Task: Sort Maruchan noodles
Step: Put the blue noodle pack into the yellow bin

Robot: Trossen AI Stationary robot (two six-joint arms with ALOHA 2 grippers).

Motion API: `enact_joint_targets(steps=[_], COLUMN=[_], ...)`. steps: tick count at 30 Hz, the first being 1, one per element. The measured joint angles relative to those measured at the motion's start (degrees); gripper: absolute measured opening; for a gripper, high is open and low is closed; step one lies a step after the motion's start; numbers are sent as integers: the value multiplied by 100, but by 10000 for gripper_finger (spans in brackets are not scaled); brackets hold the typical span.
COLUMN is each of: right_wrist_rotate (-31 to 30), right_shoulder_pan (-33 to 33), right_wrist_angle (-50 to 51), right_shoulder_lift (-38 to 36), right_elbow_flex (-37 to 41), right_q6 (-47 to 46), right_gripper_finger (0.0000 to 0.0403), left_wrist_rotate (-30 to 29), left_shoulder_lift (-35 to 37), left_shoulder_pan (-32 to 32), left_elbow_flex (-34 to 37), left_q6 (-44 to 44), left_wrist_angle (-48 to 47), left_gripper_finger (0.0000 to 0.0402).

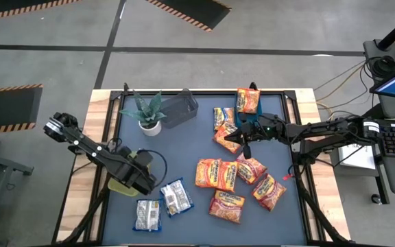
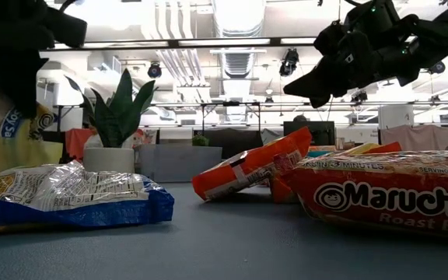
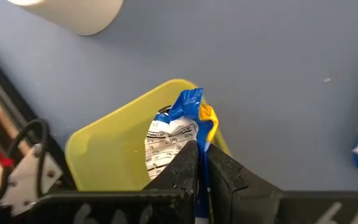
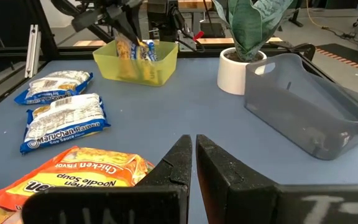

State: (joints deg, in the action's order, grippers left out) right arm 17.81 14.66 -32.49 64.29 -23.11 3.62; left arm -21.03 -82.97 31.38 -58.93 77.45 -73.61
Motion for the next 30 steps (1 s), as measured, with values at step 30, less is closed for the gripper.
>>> enact_joint_targets(steps=[30], right_wrist_rotate=[8], right_shoulder_pan=[0], right_wrist_angle=[4], right_shoulder_lift=[0], right_elbow_flex=[0], right_q6=[42], right_gripper_finger=[13], left_wrist_rotate=[-365], left_shoulder_lift=[-29], left_shoulder_pan=[0], left_elbow_flex=[-105], left_q6=[-83], left_wrist_angle=[1382], left_gripper_finger=[113])
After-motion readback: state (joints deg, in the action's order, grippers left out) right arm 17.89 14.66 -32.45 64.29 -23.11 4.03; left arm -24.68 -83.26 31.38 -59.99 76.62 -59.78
